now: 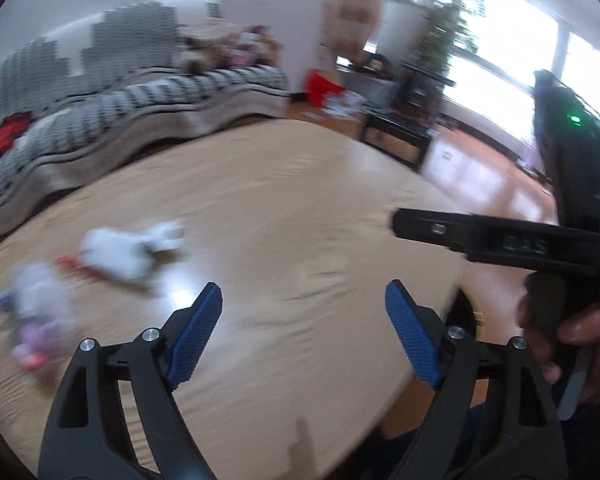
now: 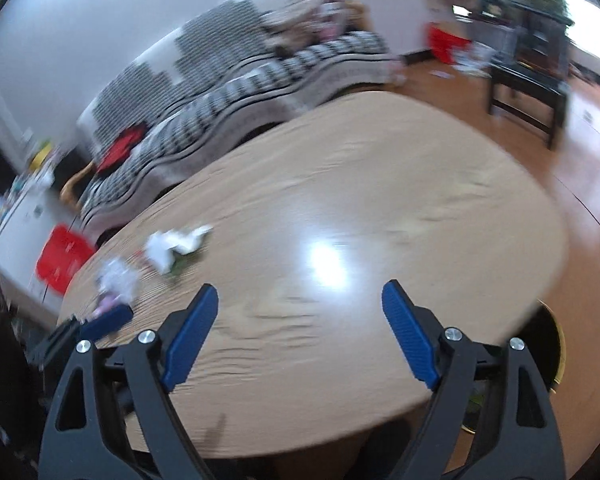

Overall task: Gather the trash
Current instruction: 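Move both open tools back to the table, then grasp the pink-and-red toy with the left tool while the right tool grasps the white paper box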

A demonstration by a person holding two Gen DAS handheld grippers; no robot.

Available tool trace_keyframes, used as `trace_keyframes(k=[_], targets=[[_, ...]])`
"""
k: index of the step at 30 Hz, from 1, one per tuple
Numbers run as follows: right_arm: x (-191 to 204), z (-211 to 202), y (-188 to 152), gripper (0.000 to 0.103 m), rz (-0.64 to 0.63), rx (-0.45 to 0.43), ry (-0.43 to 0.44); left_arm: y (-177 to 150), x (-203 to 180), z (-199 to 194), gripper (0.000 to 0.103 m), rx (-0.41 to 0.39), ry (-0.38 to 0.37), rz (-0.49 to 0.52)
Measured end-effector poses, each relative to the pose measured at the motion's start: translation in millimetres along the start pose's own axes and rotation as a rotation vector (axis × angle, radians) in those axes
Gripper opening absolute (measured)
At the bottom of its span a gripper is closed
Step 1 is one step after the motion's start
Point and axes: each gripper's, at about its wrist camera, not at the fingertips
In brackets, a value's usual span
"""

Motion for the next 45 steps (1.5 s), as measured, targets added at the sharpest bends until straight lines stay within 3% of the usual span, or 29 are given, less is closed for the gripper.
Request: trace_keyframes(k=[5, 9, 13, 19, 23, 29, 36, 38, 39, 41, 45], targets=[[86.8, 37.4, 5.1, 0.081, -0.133, 0.047, 0.067, -20.1, 107.3, -40.9, 0.082, -0.035, 0.144, -0.113], [130.4, 67.6, 7.7, 0.081, -0.201, 0.089, 0.092, -37.7, 175.8, -61.8, 0.082, -0.046, 0.249, -0.195], [154.6, 92.7, 11.8, 0.081, -0.245, 0.113, 0.096, -49.1, 217.2, -65.6, 0.082, -0.024, 0.278, -0.248], [178.3, 133.3, 26.8, 0.083, -0.342, 0.124, 0.053, -46.3, 223.8, -47.2, 0.082, 0.015, 0.259, -0.193], [186.9, 166.3, 34.3, 0.083, -0.468, 0.148, 0.023, -42.1, 226.2, -23.1, 0.082, 0.027, 0.294, -0.105], [187.9, 205.7, 42.6, 0.083, -0.531, 0.182, 0.055, -45.6, 239.3, -2.0, 0.082, 0.068, 0.299, -0.08], [193.7, 244.0, 34.6, 0.083, -0.622, 0.223, -0.02, -48.9, 249.6, 7.0, 0.069, 0.089, 0.306, -0.08], [191.3, 248.0, 35.3, 0.072, -0.603, 0.236, -0.002, -48.7, 246.5, 5.6, 0.057, 0.087, 0.304, -0.068], [189.8, 248.8, 35.8, 0.058, -0.591, 0.249, 0.01, -48.5, 246.5, 5.7, 0.055, 0.091, 0.3, -0.07], [188.5, 243.6, 36.8, 0.048, -0.575, 0.257, 0.054, -48.5, 245.7, 2.8, 0.052, 0.096, 0.283, -0.08], [188.5, 220.4, 39.9, 0.045, -0.543, 0.23, 0.111, -46.2, 240.5, -10.2, 0.048, 0.077, 0.286, -0.083]])
Point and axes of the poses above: each gripper's, at about its wrist camera, not at the fingertips, and z roughly the way its jaws point, x to its left, y to its top, and after that the axes turned 6 degrees about -z, right-handed
